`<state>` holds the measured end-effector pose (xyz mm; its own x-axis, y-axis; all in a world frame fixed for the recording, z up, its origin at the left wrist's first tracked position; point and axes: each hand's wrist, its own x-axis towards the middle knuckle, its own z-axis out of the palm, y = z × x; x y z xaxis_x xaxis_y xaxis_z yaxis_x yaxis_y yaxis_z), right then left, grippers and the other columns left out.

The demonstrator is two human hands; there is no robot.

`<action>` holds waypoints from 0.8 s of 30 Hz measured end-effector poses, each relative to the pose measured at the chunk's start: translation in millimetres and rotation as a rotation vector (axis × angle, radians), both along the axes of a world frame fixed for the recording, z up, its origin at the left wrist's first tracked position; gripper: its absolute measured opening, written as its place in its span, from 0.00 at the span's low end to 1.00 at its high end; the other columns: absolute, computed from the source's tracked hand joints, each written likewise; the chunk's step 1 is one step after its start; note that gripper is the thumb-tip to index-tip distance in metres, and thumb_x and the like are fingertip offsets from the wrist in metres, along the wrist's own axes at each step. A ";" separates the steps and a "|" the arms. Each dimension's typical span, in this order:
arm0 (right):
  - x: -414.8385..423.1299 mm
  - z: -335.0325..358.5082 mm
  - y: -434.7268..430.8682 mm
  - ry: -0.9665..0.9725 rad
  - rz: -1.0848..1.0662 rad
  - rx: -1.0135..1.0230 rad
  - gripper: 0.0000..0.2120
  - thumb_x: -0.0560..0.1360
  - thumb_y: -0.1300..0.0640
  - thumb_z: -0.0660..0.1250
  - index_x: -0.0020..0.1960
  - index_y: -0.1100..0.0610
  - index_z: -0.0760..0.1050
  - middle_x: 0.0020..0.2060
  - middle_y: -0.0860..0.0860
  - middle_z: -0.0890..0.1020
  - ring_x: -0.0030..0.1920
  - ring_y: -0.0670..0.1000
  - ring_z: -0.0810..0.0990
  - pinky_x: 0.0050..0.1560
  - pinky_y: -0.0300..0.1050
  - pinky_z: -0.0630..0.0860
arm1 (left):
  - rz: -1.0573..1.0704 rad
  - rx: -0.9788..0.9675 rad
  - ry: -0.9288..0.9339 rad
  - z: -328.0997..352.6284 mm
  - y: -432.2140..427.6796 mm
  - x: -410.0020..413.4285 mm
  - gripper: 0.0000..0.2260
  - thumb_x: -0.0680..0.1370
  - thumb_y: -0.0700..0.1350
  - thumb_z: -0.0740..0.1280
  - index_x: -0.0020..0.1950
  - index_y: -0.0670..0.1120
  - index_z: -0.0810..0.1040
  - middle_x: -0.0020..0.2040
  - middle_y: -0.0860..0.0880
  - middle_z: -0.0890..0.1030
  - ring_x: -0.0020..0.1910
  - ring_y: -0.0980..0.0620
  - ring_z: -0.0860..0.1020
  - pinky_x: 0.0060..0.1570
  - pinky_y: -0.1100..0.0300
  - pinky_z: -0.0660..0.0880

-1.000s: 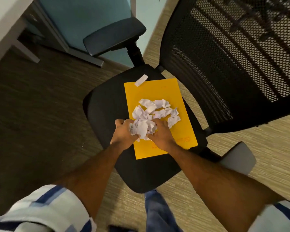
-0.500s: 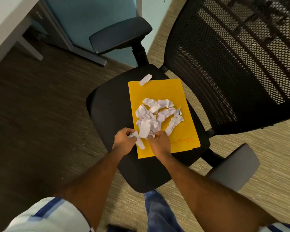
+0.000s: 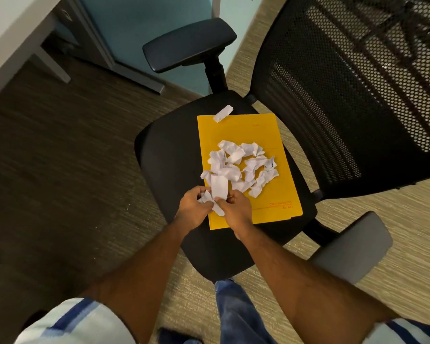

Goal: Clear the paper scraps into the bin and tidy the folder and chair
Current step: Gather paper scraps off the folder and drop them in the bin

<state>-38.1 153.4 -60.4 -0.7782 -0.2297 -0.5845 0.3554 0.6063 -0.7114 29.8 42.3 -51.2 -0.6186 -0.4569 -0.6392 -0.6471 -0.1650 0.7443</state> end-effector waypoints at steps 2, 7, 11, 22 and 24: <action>2.8 3.7 3.0 0.031 0.014 -0.009 0.09 0.72 0.54 0.73 0.50 0.57 0.79 0.45 0.52 0.84 0.44 0.50 0.83 0.42 0.45 0.81 | 0.041 0.039 0.004 1.0 2.2 2.2 0.14 0.73 0.34 0.70 0.57 0.44 0.78 0.54 0.43 0.80 0.53 0.45 0.81 0.50 0.45 0.82; 9.1 17.6 11.2 0.137 0.063 -0.061 0.05 0.71 0.56 0.73 0.46 0.55 0.79 0.41 0.48 0.83 0.42 0.49 0.82 0.41 0.39 0.78 | 0.169 0.211 0.043 10.3 10.9 5.7 0.15 0.75 0.32 0.67 0.60 0.42 0.76 0.57 0.42 0.81 0.55 0.45 0.81 0.48 0.53 0.83; 15.8 21.7 12.4 0.179 0.089 -0.133 0.06 0.71 0.57 0.74 0.45 0.57 0.79 0.40 0.51 0.83 0.40 0.50 0.82 0.39 0.39 0.79 | 0.303 0.400 0.119 17.7 14.0 6.3 0.20 0.73 0.30 0.60 0.63 0.42 0.76 0.54 0.41 0.83 0.52 0.44 0.82 0.45 0.52 0.81; 17.4 33.1 13.3 0.522 0.305 -0.073 0.04 0.70 0.63 0.70 0.43 0.55 0.78 0.38 0.47 0.78 0.40 0.45 0.76 0.40 0.33 0.72 | 0.345 0.561 0.325 25.1 25.8 3.1 0.21 0.71 0.53 0.72 0.57 0.41 0.81 0.42 0.36 0.80 0.40 0.42 0.79 0.42 0.53 0.77; 18.9 35.7 9.6 0.582 0.384 -0.065 0.04 0.71 0.61 0.71 0.43 0.55 0.77 0.39 0.46 0.77 0.41 0.45 0.75 0.41 0.33 0.71 | 0.459 0.669 0.354 26.8 25.4 6.1 0.17 0.78 0.53 0.66 0.60 0.42 0.79 0.48 0.41 0.82 0.45 0.46 0.81 0.46 0.55 0.77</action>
<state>-19.2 163.0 -24.7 -0.8176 -0.5711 -0.0736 -0.3248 0.5629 -0.7600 35.9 67.8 -24.5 -0.6783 -0.3075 -0.6673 -0.1600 -0.8246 0.5426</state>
